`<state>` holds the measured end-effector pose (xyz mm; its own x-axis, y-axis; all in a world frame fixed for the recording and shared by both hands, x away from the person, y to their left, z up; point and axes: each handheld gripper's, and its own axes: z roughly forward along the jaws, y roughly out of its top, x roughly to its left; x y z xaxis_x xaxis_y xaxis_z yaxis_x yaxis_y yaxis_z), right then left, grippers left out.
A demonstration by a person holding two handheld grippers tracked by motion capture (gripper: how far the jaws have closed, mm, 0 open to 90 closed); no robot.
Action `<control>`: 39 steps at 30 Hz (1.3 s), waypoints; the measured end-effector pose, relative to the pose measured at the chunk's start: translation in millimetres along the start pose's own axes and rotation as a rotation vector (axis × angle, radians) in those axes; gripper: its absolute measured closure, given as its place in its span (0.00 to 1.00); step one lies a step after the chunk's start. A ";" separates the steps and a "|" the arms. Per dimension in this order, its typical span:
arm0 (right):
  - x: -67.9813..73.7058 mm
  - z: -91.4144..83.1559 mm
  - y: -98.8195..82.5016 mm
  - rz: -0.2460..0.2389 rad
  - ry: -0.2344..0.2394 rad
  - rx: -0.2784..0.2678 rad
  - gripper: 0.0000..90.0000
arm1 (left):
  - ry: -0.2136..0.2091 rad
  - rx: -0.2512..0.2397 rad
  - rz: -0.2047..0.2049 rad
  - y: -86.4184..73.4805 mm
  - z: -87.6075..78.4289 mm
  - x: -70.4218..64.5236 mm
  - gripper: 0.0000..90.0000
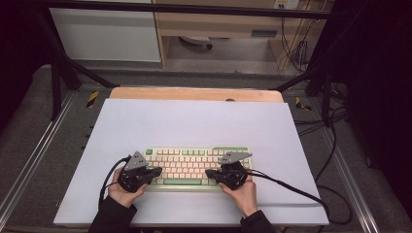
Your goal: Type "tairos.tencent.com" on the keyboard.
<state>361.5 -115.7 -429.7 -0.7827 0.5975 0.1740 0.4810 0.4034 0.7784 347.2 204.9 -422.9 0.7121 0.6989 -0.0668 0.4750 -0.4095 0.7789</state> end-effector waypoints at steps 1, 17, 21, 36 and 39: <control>1.1 1.0 -0.1 0.004 0.000 0.004 1.00 | 0.000 0.000 0.001 0.0 0.5 -0.2 1.00; 1.6 7.9 -3.4 -0.012 0.000 0.020 1.00 | -0.009 -0.008 0.007 2.5 0.9 -2.4 1.00; 1.1 3.4 -1.1 -0.017 0.000 0.016 1.00 | -0.011 -0.004 0.008 2.4 1.5 -2.6 1.00; -2.4 -7.0 1.5 -0.019 -0.010 0.008 1.00 | -0.021 -0.001 0.020 4.6 5.6 -8.5 1.00; -3.6 -8.7 1.5 -0.014 -0.009 0.008 1.00 | -0.026 0.001 0.022 5.8 8.4 -11.6 1.00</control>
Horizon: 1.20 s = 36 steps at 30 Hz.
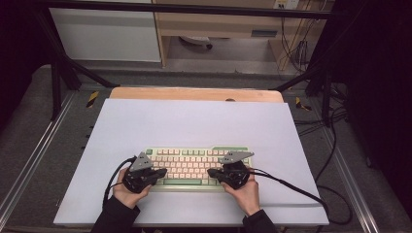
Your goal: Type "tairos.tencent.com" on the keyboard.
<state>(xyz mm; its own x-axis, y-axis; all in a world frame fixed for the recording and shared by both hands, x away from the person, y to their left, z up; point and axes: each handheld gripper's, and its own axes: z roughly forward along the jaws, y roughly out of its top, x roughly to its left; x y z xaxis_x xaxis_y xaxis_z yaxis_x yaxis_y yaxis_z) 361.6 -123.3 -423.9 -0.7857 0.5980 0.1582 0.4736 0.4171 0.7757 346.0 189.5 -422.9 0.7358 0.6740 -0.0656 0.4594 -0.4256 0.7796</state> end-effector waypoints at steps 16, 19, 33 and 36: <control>-1.1 -3.1 0.0 -0.001 0.000 -0.007 1.00 | -0.009 0.017 0.009 1.8 15.2 -9.0 1.00; -1.2 -3.7 0.2 -0.001 0.000 -0.008 1.00 | -0.007 0.015 0.009 1.6 15.3 -8.7 1.00; -1.5 -4.1 0.6 -0.003 -0.004 -0.011 1.00 | -0.002 0.005 0.021 -0.8 14.9 -9.1 1.00; -1.5 -5.5 1.1 -0.002 -0.007 -0.014 1.00 | -0.003 -0.018 0.017 1.8 8.1 -8.4 1.00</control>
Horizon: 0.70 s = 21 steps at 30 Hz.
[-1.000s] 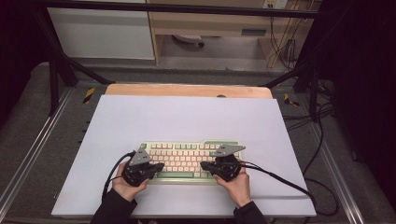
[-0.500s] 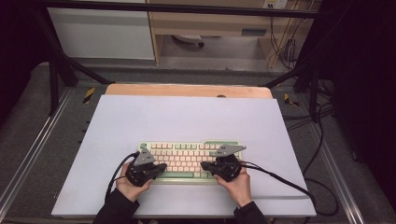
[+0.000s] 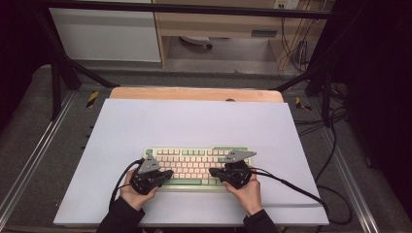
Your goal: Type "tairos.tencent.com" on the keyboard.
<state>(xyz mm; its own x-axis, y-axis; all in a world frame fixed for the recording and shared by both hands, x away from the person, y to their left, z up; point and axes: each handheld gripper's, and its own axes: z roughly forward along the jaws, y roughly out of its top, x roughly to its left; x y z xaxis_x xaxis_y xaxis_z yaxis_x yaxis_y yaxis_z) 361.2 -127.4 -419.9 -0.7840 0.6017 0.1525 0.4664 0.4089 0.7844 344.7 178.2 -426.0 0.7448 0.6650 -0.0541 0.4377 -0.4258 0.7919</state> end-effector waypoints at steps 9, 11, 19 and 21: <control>0.0 -2.3 1.5 0.002 -0.001 -0.011 1.00 | 0.016 -0.016 -0.029 -2.9 -14.5 11.5 1.00; 0.3 -2.4 1.9 0.006 0.002 -0.014 1.00 | 0.019 -0.014 -0.033 -3.7 -16.7 13.6 1.00; -0.8 -5.7 5.2 0.019 0.001 -0.034 1.00 | 0.027 -0.016 -0.035 -6.8 -22.8 15.4 1.00; -1.4 -5.8 6.1 0.023 0.001 -0.036 1.00 | 0.034 -0.021 -0.039 -8.1 -25.4 16.6 1.00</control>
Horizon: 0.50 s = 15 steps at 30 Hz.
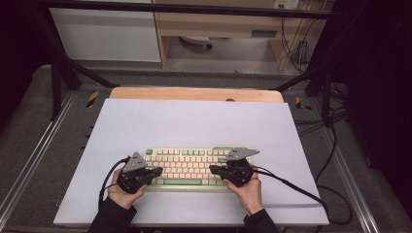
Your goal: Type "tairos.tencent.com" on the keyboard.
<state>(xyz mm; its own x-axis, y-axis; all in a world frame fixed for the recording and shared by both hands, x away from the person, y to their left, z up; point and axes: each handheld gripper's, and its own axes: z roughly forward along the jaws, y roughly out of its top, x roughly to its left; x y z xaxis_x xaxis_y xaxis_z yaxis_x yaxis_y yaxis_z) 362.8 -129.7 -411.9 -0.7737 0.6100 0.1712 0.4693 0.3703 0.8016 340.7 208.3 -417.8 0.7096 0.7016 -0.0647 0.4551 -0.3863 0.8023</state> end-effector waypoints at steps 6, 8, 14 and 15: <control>0.2 3.0 4.0 0.002 -0.001 -0.001 1.00 | 0.012 -0.010 -0.010 -7.1 -9.2 6.1 1.00; 1.6 5.0 5.9 0.004 0.002 0.000 1.00 | 0.007 -0.014 -0.025 -10.1 -11.6 9.4 1.00; 3.4 12.9 11.4 0.009 0.005 -0.001 1.00 | 0.013 -0.022 -0.040 -15.1 -15.9 15.9 1.00; 3.5 13.8 12.3 0.010 0.003 0.000 1.00 | 0.014 -0.021 -0.043 -15.8 -15.9 16.6 1.00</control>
<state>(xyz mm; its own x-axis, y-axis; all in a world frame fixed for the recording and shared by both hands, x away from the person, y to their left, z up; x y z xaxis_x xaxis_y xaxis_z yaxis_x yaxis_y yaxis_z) 371.7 -113.3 -409.3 -0.7704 0.6113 0.1809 0.4769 0.3644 0.7998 336.8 235.5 -422.1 0.6816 0.7260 -0.0911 0.4735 -0.3426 0.8114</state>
